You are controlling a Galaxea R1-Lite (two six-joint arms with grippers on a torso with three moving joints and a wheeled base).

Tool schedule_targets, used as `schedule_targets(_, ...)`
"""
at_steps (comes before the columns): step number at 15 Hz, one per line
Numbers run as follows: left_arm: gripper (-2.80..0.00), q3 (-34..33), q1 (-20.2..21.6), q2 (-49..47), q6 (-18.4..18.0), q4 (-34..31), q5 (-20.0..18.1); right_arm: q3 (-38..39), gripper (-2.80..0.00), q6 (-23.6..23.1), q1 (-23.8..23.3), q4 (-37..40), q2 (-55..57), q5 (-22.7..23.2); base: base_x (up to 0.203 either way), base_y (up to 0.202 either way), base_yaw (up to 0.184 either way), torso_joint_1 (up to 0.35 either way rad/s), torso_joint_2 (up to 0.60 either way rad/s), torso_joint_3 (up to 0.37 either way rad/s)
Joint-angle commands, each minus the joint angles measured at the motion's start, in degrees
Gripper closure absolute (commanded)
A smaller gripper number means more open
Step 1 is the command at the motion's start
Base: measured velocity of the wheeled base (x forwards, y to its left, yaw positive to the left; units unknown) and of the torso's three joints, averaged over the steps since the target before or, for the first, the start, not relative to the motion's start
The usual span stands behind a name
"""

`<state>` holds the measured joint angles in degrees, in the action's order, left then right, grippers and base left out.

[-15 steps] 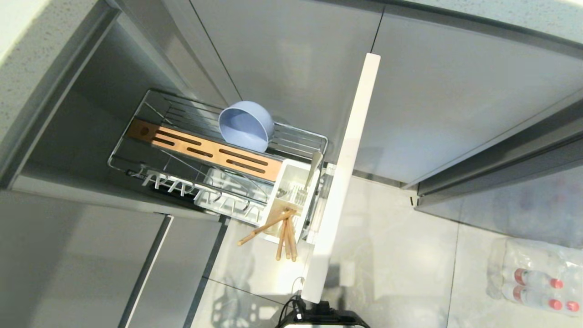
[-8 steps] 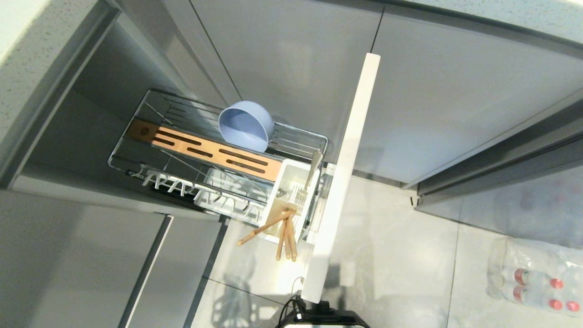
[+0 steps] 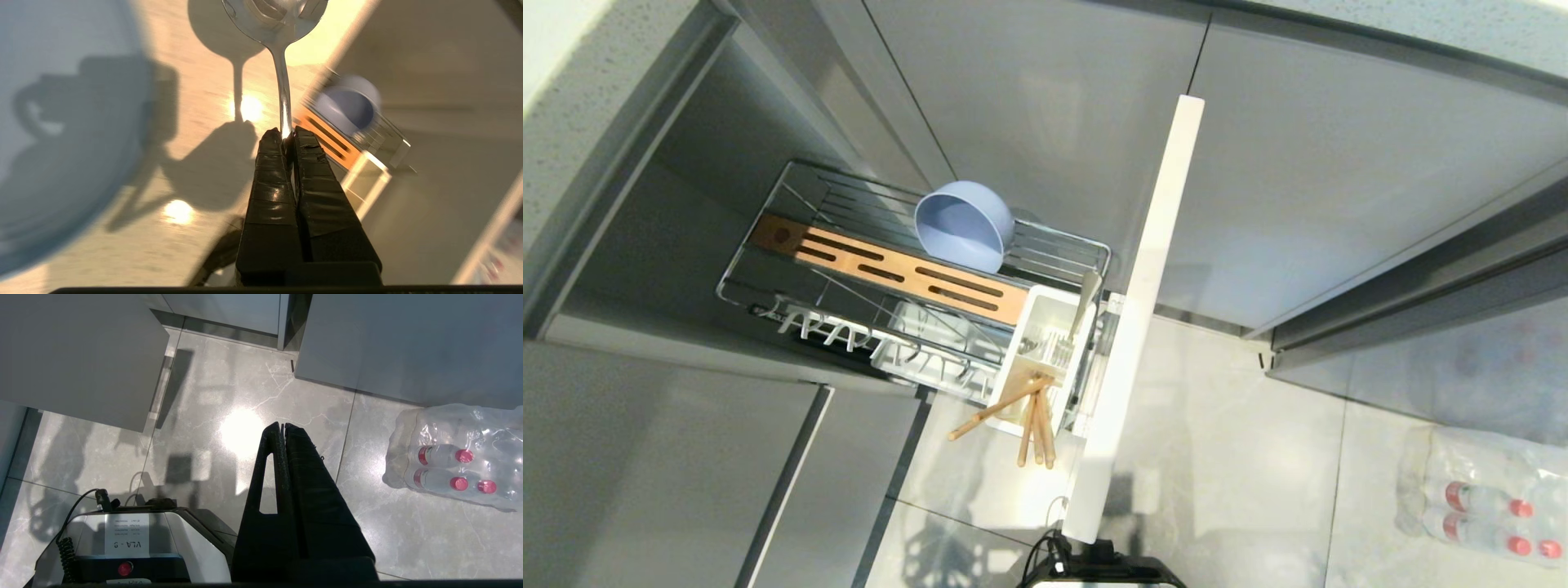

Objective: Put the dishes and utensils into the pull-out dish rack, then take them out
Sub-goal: Pick up the spoon and place it in the cupboard

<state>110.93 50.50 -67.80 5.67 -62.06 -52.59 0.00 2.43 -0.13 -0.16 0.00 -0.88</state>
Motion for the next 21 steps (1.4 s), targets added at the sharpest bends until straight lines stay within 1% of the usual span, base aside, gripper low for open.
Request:
schedule_targets(1, 0.00, 0.0, -4.7, 1.8, 0.0, -0.7, -0.3, 0.0, 0.00, 0.0, 0.0, 0.0, 0.1, 0.0, 0.000, 0.000, 0.000, 0.000, 0.00, 0.000)
schedule_targets(4, 0.00, -1.0, -15.9, 3.3, 0.0, -2.7, 0.1, 0.0, 0.00, 0.0, 0.0, 0.0, 0.0, 0.0, 0.000, 0.000, 0.000, 0.000, 0.00, 0.000)
schedule_targets(5, 0.00, -1.8, -19.1, 3.7, 0.0, -3.1, 0.2, 0.0, 0.00, 0.0, 0.0, -0.1, 0.1, 0.0, 0.000, 0.000, 0.000, 0.000, 0.00, 0.000)
schedule_targets(7, 0.00, -4.3, -26.8, 4.5, -0.1, -3.5, 0.2, 0.0, 0.00, 0.0, 0.0, 0.0, 0.1, 0.0, 0.000, 0.000, 0.000, 0.000, 0.00, 0.000)
schedule_targets(10, 0.00, -9.3, -37.1, 6.0, -0.3, -3.5, 0.3, 0.0, 0.00, 0.0, 0.0, 0.0, 0.1, 0.0, 0.000, 0.000, 0.000, 0.000, 0.00, 0.000)
schedule_targets(11, 0.00, -10.8, -40.0, 6.3, -0.3, -3.5, 0.3, 0.0, 0.00, 0.0, 0.0, 0.0, 0.1, 0.0, 0.000, 0.000, 0.000, 0.000, 0.00, 0.000)
schedule_targets(13, 0.00, -12.3, -44.4, 6.5, -0.5, -3.5, 0.2, 0.0, 0.00, 0.0, 0.0, 0.0, 0.1, 0.0, 0.000, 0.000, 0.000, 0.000, 0.00, 0.000)
schedule_targets(14, 0.00, -12.4, -45.7, 6.5, -0.5, -3.5, 0.4, 0.0, 0.00, 0.0, 0.0, 0.0, 0.1, 0.0, 0.000, 0.000, 0.000, 0.000, 0.00, 0.000)
schedule_targets(15, 0.00, -11.6, -46.2, 6.2, -0.5, -3.4, 1.5, 0.0, 0.00, 0.0, 0.0, 0.0, 0.1, 0.0, 0.000, 0.000, 0.000, 0.000, 0.00, 0.000)
schedule_targets(16, 0.00, -10.6, -46.3, 6.0, -0.4, -3.2, 5.0, 0.0, 0.00, 0.0, 0.0, 0.0, 0.1, 0.0, 0.000, 0.000, 0.000, 0.000, 0.00, 0.000)
schedule_targets(18, 0.00, -7.3, -46.4, 4.6, -0.4, -3.1, 14.9, 0.0, 0.00, 0.0, 0.0, 0.0, 0.1, 0.0, 0.000, 0.000, 0.000, 0.000, 0.00, 0.000)
schedule_targets(19, 0.00, -4.8, -46.4, 3.3, -0.9, -2.6, 19.2, 0.0, 0.00, 0.0, 0.0, 0.0, 0.1, 0.0, 0.000, 0.000, 0.000, 0.000, 0.00, 0.000)
schedule_targets(20, 0.00, -2.9, -46.7, 2.3, -4.0, -2.4, 21.5, 0.0, 0.00, 0.0, 0.0, 0.0, 0.1, 0.0, 0.000, 0.000, 0.000, 0.000, 0.00, 0.000)
schedule_targets(21, 0.00, -1.9, -47.1, 1.7, -8.5, -2.3, 22.3, 0.0, 0.00, 0.0, 0.0, 0.0, 0.1, 0.0, 0.000, 0.000, 0.000, 0.000, 0.00, 0.000)
